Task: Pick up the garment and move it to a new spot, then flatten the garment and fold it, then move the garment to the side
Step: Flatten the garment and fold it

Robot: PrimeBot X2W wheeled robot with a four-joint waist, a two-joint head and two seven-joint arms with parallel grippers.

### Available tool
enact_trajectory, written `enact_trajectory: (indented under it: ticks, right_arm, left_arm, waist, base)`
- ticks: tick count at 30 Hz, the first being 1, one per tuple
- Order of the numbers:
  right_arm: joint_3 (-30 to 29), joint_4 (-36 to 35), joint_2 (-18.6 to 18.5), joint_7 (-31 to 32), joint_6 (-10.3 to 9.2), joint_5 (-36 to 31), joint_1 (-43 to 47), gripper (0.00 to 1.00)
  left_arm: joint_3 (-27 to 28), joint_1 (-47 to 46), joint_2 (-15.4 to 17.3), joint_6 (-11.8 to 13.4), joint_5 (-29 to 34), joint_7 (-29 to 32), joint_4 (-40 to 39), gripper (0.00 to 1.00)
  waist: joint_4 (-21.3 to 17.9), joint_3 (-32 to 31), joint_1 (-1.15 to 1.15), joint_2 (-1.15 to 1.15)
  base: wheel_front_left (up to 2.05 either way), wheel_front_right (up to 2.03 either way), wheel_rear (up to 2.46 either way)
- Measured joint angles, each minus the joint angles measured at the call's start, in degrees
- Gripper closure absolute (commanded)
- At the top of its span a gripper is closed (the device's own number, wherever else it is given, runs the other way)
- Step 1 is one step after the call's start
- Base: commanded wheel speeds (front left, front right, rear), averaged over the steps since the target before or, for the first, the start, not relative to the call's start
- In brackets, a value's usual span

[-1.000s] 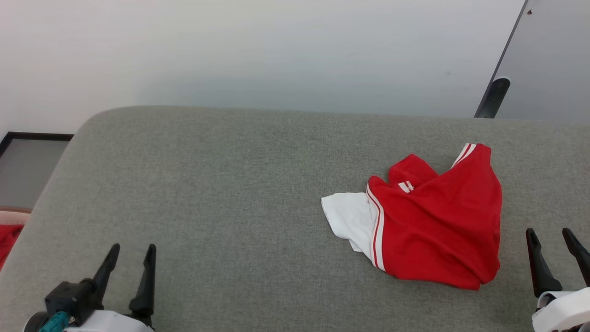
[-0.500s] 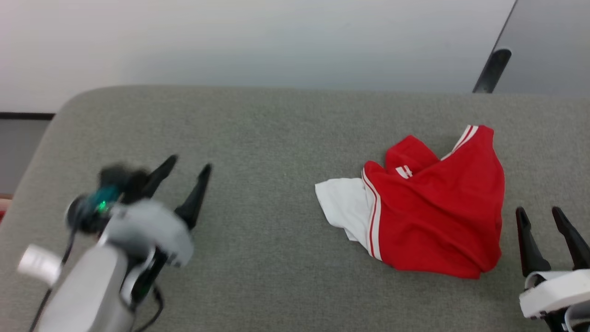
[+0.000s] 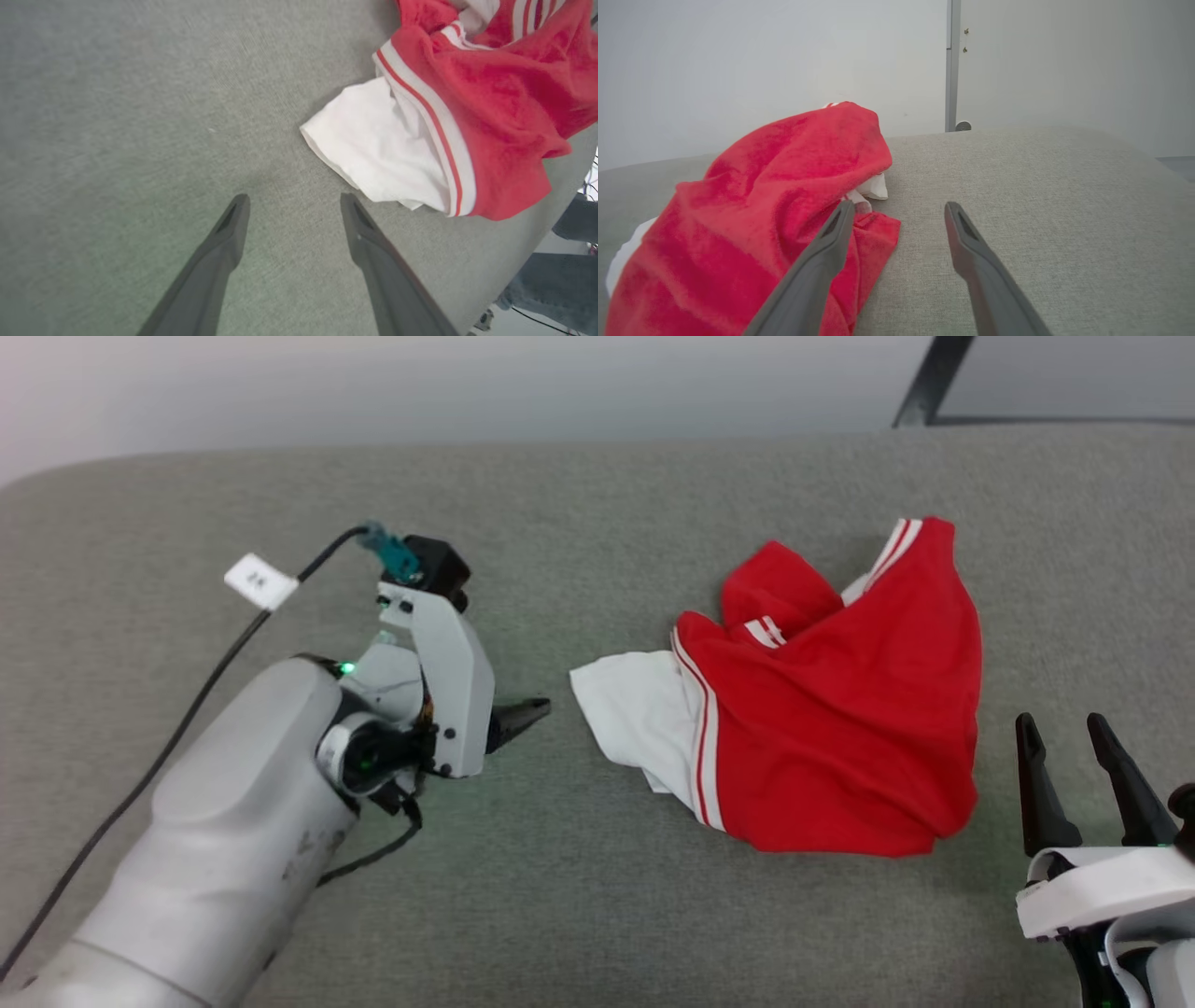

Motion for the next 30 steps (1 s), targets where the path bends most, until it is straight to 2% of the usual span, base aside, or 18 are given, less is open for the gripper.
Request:
enact_trajectory:
  ticks: [4, 17, 18, 20, 27, 30]
  right_arm:
    - [0.6, 0.74, 0.19, -0.85, 0.0, 0.07, -1.51, 0.0]
    - [2.71, 3.82, 1.3, -2.75, 0.0, 0.52, -4.69, 0.0]
    - [2.77, 4.01, 1.29, -2.77, 0.0, 0.58, -4.7, 0.0]
    - [2.8, 4.32, 1.22, -3.0, 0.01, 0.6, -4.75, 0.0]
    - [2.35, 5.03, 0.75, -3.19, 0.01, 0.65, -4.76, 0.0]
    - [2.38, 5.19, 0.37, -3.24, 0.0, 0.63, -4.69, 0.0]
  left_arm:
    - [-2.35, -2.89, -0.88, 0.0, -3.54, 3.57, 3.39, 0.0]
    - [-6.11, -6.82, -2.31, -0.04, -10.53, 4.44, 8.34, 0.0]
    - [-6.81, -7.08, -2.23, -0.04, -10.51, 4.44, 8.36, 0.09]
    - [-7.76, -7.5, -2.09, -0.04, -10.89, 4.2, 8.32, 1.0]
    - [-10.06, -7.37, -1.53, -0.04, -13.72, 3.69, 8.0, 1.0]
    - [-10.78, -7.3, 0.7, -0.04, -14.54, 3.59, 7.53, 1.0]
  waist:
    - [-1.63, 2.03, 0.0, 0.0]
    - [-6.64, 6.56, 0.0, 0.0]
    - [-6.84, 6.71, 0.0, 0.0]
    - [-7.09, 6.95, 0.0, 0.0]
    - [-5.9, 6.09, 0.0, 0.0]
    - [-4.93, 5.28, 0.0, 0.0]
  base:
    - [0.0, 0.0, 0.0]
    - [0.0, 0.0, 0.0]
    - [0.0, 0.0, 0.0]
    - [0.0, 0.0, 0.0]
    - [0.0, 0.0, 0.0]
    - [0.0, 0.0, 0.0]
